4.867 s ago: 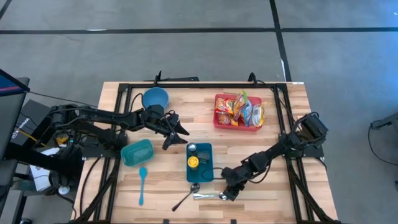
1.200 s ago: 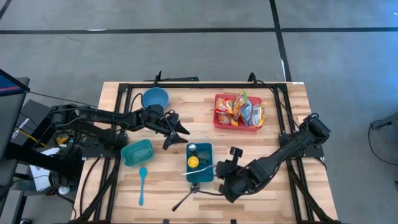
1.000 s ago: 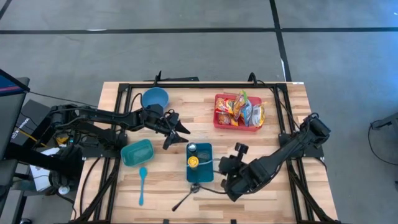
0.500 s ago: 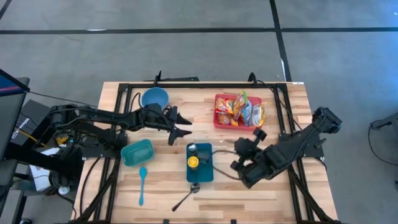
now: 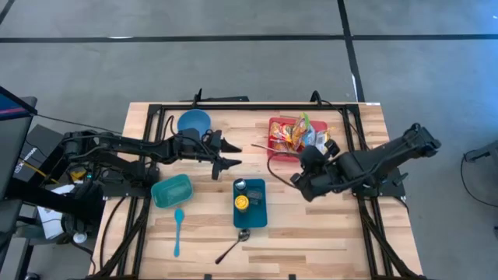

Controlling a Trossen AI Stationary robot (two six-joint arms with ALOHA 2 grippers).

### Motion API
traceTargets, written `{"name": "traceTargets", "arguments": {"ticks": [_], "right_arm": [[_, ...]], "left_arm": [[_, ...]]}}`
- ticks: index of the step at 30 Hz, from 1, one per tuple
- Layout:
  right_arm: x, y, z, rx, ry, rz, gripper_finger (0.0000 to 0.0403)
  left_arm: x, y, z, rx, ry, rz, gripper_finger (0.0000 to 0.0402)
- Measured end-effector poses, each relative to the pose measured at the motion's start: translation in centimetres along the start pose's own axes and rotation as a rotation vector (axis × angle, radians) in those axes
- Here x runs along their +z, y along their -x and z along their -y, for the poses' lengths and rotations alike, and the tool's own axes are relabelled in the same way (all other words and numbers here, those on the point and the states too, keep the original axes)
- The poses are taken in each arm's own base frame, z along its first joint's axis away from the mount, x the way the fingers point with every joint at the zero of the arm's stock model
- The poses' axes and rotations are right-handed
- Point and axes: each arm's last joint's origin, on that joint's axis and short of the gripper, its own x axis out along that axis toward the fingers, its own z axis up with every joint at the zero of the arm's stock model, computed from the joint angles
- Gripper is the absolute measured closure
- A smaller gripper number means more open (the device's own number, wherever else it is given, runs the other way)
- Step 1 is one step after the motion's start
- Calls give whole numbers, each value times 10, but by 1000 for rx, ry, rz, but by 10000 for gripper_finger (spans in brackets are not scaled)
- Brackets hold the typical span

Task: Pick & Place Food Item
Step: Put the silver spoon into the green bin

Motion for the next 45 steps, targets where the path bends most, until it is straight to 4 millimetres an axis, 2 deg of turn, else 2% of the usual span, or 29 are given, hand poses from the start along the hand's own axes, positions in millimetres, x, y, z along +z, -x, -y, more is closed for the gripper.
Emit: {"name": "traceTargets", "arguments": {"ticks": [6,10,19,29,36,40,45], "right_arm": [[2,-12,-3,124,12,-4,403],[2,-18,-3,129,11,-22,403],[9,-24,-2,159,-6,-31,403],[9,-33,-19,231,20,-58,403],[8,-34,-23,241,25,-66,403],[9,-33,-24,269,11,-71,403],[9,-33,-24,280,4,-72,403]], "left_arm": [[1,0,-3,91,59,28,183],[2,0,-3,101,118,34,183],[0,-1,4,68,105,26,183],[-1,-2,17,-27,89,13,183],[0,-3,22,-53,84,23,184],[0,-3,22,-53,84,24,202],[0,-3,22,-53,84,25,246]]}}
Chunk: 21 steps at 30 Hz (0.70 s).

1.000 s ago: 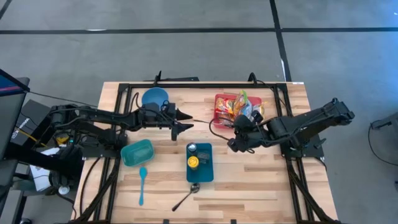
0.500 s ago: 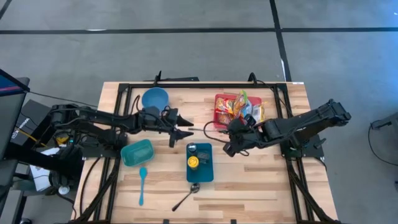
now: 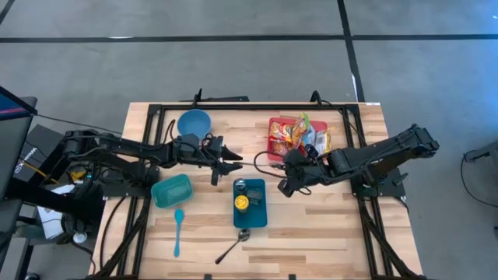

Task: Pick & Place Food Item
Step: Put the silver spoon into the green bin

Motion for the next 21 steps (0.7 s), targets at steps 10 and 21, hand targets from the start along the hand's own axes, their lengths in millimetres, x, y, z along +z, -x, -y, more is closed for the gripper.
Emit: {"name": "traceTargets", "arguments": {"ticks": [10,21], "right_arm": [[0,0,0,9,-1,-8,403],[0,-1,0,24,-23,-25,403]], "left_arm": [[0,0,0,-1,0,3,303],[0,0,0,-4,0,2,338]]}}
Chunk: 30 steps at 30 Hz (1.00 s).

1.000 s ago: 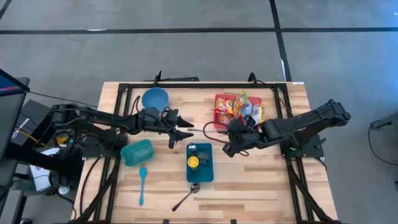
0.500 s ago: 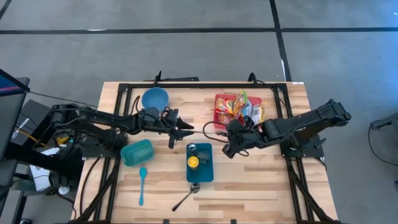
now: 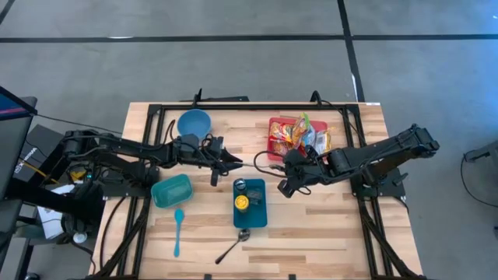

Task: Pick & Place Food Item
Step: Put the silver spoon into the green bin

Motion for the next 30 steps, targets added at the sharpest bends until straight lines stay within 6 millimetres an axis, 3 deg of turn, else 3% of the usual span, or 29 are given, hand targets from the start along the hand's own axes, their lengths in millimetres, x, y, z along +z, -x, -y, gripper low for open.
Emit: {"name": "traceTargets", "arguments": {"ticks": [10,19,30], "right_arm": [[0,0,0,18,-31,-19,401],[0,0,0,18,-30,-19,396],[-1,0,0,13,2,-17,332]], "left_arm": [[0,0,0,9,-5,0,392],[0,0,0,17,-5,3,396],[-1,0,-2,61,4,3,398]]}}
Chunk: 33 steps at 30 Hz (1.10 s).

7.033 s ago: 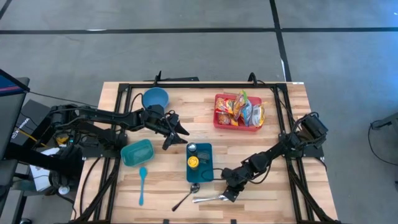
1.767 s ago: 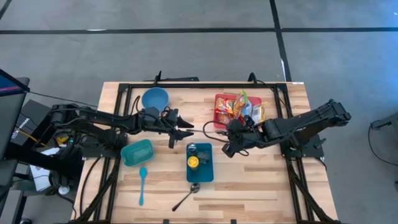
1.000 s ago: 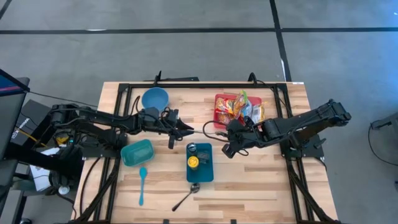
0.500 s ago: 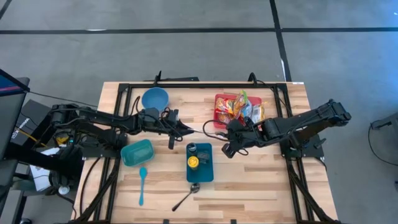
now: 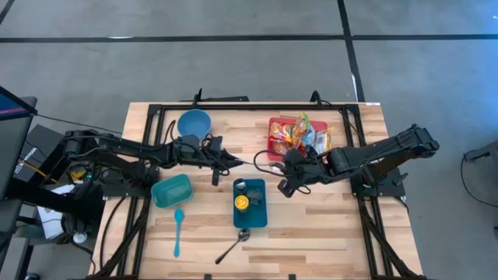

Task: Pick & Place Food Item
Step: Put the silver spoon into the green bin

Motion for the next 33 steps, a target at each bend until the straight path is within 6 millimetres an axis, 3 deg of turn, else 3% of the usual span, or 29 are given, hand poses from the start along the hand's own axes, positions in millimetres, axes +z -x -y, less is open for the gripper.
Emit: {"name": "traceTargets", "arguments": {"ticks": [5,14,19,24,33], "right_arm": [[1,2,5,-8,54,-6,300],[4,35,22,-5,47,84,281],[0,52,31,-75,70,157,280],[-2,56,30,-116,82,208,280],[-4,40,24,-187,123,180,280]], "left_arm": [[-2,0,-1,27,3,-19,398],[1,13,-4,66,19,-82,399],[14,37,2,63,20,-94,398],[18,66,4,97,85,-161,398],[12,103,2,176,195,-306,398]]}}
